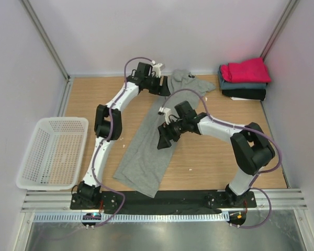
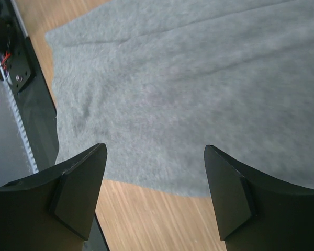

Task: Fold and stack the t-shirts
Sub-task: Fold the tshirt

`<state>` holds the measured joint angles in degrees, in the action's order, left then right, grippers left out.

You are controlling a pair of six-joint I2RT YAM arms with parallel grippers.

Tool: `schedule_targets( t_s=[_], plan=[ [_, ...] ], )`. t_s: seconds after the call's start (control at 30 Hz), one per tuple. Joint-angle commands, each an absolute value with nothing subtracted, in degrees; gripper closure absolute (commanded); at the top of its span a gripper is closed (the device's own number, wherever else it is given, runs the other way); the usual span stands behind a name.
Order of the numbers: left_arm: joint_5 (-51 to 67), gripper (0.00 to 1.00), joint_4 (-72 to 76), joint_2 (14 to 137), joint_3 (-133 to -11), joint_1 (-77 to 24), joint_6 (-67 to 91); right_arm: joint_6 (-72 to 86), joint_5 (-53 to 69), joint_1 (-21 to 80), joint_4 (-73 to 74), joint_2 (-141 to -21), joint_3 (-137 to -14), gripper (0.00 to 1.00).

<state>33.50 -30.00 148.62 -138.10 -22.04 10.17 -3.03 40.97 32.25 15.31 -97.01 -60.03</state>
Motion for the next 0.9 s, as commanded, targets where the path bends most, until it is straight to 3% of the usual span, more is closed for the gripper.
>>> schedule_targets(
  t_s=[0.0, 0.37, 0.87],
  plan=[
    [39.8, 0.28, -24.3, 150.9, -140.7, -20.7, 15.8, -4.7, 42.7, 35.9, 15.6, -99.1, -63.1, 0.19],
    [38.0, 0.22, -21.1, 156.4, -142.9, -20.1, 19.3, -4.2, 38.4, 38.6, 15.6, -102.2, -60.3, 0.19],
    [35.8, 0.19, -24.2, 153.3, -138.9, -15.6, 16.3, -7.6, 32.5, 36.7, 22.9, -106.3, -60.8, 0.17]
  ],
)
